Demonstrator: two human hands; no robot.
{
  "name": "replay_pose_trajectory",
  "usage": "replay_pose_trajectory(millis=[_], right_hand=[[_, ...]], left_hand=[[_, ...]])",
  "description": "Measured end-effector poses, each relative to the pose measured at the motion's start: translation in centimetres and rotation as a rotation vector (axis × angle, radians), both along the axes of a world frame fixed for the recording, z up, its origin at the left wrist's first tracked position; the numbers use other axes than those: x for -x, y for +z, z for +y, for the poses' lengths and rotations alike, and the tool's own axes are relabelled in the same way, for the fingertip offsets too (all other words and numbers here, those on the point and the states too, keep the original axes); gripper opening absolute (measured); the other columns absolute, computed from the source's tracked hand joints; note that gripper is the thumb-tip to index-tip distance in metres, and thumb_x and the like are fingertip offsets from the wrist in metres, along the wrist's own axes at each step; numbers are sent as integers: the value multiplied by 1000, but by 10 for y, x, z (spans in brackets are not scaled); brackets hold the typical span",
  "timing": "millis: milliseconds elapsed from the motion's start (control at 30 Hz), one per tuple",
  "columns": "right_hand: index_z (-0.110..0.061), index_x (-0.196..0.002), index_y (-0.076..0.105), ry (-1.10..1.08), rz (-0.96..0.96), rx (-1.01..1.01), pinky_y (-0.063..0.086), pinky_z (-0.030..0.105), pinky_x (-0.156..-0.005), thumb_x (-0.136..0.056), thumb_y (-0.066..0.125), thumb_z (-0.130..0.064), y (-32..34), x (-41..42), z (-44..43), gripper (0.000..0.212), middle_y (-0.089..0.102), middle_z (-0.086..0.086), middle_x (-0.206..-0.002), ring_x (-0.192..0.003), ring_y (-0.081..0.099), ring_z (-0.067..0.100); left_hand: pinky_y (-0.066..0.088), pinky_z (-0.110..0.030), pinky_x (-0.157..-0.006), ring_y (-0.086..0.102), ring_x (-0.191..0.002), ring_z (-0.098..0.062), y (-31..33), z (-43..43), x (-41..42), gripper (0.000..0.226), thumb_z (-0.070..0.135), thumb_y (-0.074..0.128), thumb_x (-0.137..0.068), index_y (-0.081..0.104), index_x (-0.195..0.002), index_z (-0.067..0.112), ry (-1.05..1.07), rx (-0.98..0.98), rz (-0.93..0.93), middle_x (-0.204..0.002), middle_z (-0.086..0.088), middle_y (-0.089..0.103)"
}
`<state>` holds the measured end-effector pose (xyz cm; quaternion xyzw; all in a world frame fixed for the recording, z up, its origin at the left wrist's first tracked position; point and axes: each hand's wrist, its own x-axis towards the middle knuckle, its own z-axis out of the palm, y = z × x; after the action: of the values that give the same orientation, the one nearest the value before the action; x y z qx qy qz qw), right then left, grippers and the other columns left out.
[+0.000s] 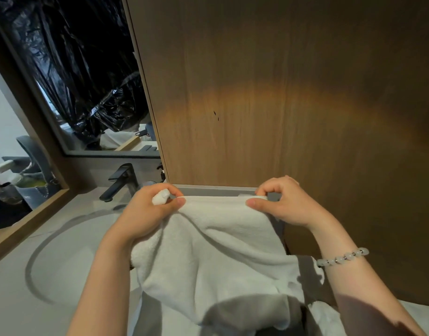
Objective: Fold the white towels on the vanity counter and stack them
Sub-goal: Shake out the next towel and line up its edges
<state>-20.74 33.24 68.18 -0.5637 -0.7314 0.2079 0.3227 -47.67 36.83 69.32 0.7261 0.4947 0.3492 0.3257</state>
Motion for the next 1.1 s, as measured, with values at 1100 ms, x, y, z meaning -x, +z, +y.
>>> replay_pose_trajectory(millis=[1100], right_hand=[[-36, -66, 66, -196, 143, -65, 28, 37, -103, -81, 67, -40, -9, 15, 7, 15, 68, -14, -84, -103, 51, 7]], left_hand=[[31, -26, -60, 37, -62, -15, -24, 6, -15, 39, 26, 46, -96, 45, -70, -2, -54, -7, 48, -69, -9, 42]])
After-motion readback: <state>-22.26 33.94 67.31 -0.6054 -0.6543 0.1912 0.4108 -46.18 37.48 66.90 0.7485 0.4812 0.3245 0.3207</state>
